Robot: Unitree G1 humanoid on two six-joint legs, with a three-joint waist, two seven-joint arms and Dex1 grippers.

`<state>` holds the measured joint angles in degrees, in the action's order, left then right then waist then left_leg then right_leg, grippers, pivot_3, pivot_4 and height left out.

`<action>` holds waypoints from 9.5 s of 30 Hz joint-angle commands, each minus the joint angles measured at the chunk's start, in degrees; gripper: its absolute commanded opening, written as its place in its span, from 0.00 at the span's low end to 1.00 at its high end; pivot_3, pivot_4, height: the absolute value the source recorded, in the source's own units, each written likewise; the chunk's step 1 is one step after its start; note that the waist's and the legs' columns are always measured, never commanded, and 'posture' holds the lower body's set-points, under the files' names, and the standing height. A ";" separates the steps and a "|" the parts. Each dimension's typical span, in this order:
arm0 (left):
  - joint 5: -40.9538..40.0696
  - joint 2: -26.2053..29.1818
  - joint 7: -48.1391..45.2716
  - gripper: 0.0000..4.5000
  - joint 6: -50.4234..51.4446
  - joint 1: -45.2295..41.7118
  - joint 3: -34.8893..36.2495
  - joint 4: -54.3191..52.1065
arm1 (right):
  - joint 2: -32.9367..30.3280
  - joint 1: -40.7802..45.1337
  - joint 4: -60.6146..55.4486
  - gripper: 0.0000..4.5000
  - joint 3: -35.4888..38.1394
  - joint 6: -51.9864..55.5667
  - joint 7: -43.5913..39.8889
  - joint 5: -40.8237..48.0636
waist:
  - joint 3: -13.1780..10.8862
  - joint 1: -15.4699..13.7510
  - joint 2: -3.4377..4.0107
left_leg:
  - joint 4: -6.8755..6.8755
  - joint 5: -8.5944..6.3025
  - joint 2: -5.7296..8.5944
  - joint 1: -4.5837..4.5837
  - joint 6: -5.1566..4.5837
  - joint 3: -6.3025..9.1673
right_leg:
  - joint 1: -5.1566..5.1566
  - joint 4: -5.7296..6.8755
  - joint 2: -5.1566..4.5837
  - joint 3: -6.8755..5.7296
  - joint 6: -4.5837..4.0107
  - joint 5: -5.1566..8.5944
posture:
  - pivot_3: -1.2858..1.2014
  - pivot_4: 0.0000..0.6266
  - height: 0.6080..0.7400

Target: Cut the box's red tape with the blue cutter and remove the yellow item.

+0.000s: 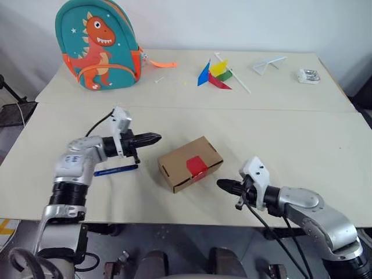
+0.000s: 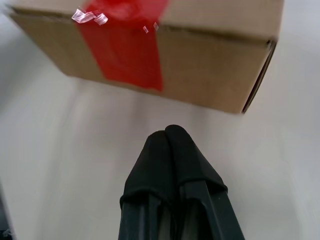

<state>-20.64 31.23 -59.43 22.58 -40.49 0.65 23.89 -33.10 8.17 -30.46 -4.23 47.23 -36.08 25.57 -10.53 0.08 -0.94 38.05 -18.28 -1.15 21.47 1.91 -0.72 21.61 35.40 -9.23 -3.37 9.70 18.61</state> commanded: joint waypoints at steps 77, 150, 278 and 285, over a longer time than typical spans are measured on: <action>0.18 32.57 -16.13 0.99 -25.68 34.39 29.42 14.72 | -0.81 -0.72 -9.32 1.00 13.01 -27.17 -24.36 22.48 | -0.13 0.02 0.03 | -0.25 -0.21 -0.36 -0.19 0.06 -0.33 | 0.02 -0.29 0.03 -0.43 -0.21 -0.11 | 0.52 0.24 1.00; 16.51 20.45 -16.85 0.09 3.98 10.39 -18.57 -44.09 | -16.33 -19.99 -8.96 1.00 26.44 -21.22 -25.59 22.60 | -0.09 -1.84 0.02 | 0.07 -0.45 -0.51 -0.16 -0.01 -0.65 | 0.00 -0.37 0.03 -0.65 -0.25 -0.23 | 0.52 0.24 1.00; 14.75 15.92 -5.02 0.09 -0.67 7.40 -28.27 -50.57 | -13.94 -1.35 -9.33 0.01 16.65 11.78 -17.77 33.23 | -0.16 -1.63 -0.08 | 0.55 -0.49 -0.59 -0.09 -0.08 -0.65 | -0.06 -0.30 0.10 -0.52 -0.31 -0.28 | 0.52 0.24 1.00; 13.91 12.36 -4.64 0.09 -9.89 7.84 -22.71 -48.92 | -23.90 -0.14 -6.73 0.43 24.53 20.62 -2.10 58.05 | -0.17 -1.74 -0.08 | 0.91 -0.63 -0.58 0.02 -0.33 -0.66 | -0.14 -0.39 0.09 -0.52 -0.31 -0.44 | 0.52 0.24 1.00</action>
<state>-6.34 44.09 -63.98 14.82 -32.31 -23.28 -23.96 -56.12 7.61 -37.33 18.74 67.18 -41.76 77.58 -10.70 -1.66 -1.02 38.96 -18.91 -1.73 21.50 1.59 -1.38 21.47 35.00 -9.14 -3.90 9.40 18.17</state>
